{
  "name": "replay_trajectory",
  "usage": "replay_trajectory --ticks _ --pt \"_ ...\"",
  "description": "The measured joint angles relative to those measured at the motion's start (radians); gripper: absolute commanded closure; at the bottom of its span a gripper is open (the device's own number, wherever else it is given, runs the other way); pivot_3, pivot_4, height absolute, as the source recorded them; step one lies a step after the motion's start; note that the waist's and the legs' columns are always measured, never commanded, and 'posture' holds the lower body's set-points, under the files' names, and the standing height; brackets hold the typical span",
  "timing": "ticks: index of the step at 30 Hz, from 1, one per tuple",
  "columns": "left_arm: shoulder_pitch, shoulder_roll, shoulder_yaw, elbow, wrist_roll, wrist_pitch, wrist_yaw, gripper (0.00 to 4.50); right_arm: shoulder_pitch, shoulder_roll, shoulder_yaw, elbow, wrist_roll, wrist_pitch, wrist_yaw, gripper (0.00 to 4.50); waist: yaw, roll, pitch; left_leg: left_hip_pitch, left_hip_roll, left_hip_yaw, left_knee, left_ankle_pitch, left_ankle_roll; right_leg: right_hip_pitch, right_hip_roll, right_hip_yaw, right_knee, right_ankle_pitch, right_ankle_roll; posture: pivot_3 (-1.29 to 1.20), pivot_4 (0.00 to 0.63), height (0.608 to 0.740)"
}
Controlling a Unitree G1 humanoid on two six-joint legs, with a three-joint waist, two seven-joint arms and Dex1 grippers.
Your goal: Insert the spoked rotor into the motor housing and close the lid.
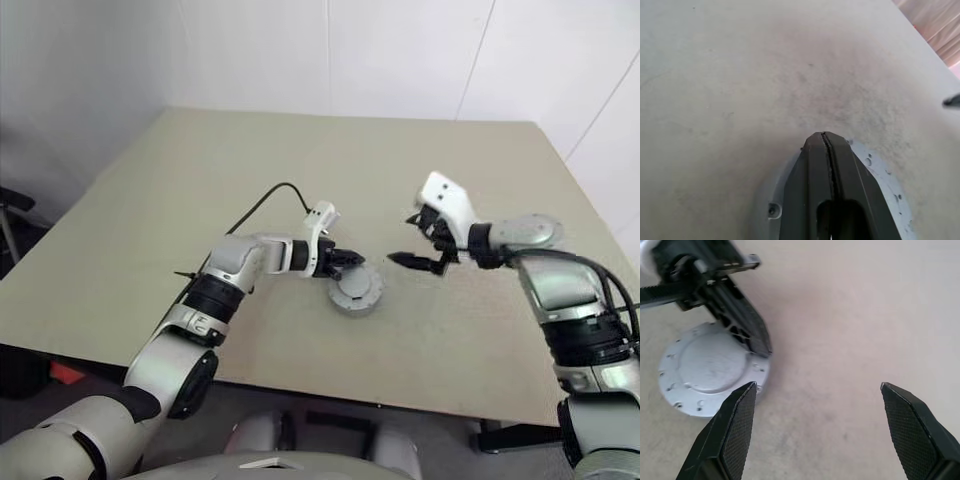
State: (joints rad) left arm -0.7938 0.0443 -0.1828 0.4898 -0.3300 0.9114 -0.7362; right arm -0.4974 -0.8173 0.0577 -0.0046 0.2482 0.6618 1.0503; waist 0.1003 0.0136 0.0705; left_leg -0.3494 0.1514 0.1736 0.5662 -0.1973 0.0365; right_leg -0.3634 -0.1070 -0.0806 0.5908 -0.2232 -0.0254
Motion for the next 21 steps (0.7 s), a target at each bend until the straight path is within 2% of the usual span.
replay_trajectory --ticks 6,10,15,21 --pt "-0.001 0.0 0.001 -0.001 -0.001 -0.004 -0.007 4.5 -0.021 -0.005 -0.009 0.123 -0.009 0.108 -0.045 0.03 0.005 0.004 -0.002 -0.01 0.001 -0.001 0.004 -0.002 0.002 -0.008 0.002 0.0 0.001 -0.002 -0.003 0.0 0.0 0.74" --pt "0.01 0.003 0.001 -0.023 -0.005 -0.001 -0.02 4.5 -0.022 -0.002 -0.007 0.105 0.001 0.139 -0.049 0.03 0.003 0.004 -0.002 -0.015 0.001 -0.001 0.015 -0.007 0.005 -0.01 0.0 0.0 0.005 -0.002 -0.003 0.0 0.0 0.74" --pt "0.022 0.034 0.001 -0.044 -0.011 0.015 -0.04 4.5 -0.023 0.0 -0.008 0.099 0.035 0.205 -0.047 0.03 0.004 0.003 -0.002 -0.013 0.001 -0.001 0.016 -0.007 0.004 -0.01 -0.001 0.0 0.01 -0.002 -0.003 0.0 0.0 0.74" --pt "0.045 0.076 0.002 -0.082 -0.028 0.035 -0.069 4.5 0.052 -0.062 -0.011 -0.004 0.131 0.373 0.001 0.03 0.006 0.003 -0.002 -0.014 0.002 -0.001 0.016 -0.006 0.003 -0.012 0.0 0.0 0.013 -0.002 -0.004 0.0 0.0 0.74"
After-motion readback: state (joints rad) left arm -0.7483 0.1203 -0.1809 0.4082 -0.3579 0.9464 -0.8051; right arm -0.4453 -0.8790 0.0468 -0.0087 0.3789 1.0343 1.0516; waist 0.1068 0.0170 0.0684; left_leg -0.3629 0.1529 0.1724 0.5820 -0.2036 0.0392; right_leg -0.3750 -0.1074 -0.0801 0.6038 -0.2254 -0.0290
